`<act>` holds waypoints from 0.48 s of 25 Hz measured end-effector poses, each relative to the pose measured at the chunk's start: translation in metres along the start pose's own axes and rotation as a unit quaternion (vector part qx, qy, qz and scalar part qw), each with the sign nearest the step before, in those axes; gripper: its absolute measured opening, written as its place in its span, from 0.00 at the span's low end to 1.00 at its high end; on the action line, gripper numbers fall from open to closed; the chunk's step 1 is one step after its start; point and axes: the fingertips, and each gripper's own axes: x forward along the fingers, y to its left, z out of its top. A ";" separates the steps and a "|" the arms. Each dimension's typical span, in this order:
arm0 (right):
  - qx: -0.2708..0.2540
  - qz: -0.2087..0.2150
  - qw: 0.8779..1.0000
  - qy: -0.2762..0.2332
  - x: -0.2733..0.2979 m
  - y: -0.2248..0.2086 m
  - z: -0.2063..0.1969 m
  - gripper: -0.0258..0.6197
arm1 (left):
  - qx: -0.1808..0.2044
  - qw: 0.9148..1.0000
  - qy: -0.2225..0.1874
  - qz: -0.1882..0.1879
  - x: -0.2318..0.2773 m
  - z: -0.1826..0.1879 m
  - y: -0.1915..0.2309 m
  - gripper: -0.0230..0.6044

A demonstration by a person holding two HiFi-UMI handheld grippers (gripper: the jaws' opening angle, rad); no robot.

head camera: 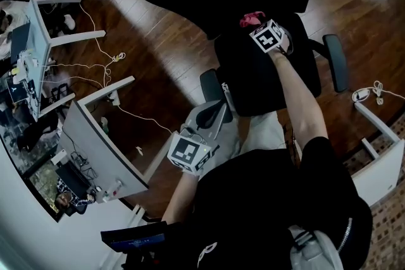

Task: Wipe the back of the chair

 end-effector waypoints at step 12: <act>0.085 -0.098 0.991 0.046 -0.047 -0.168 -0.109 0.12 | -0.008 1.000 0.010 -0.016 0.058 0.005 -0.048 0.02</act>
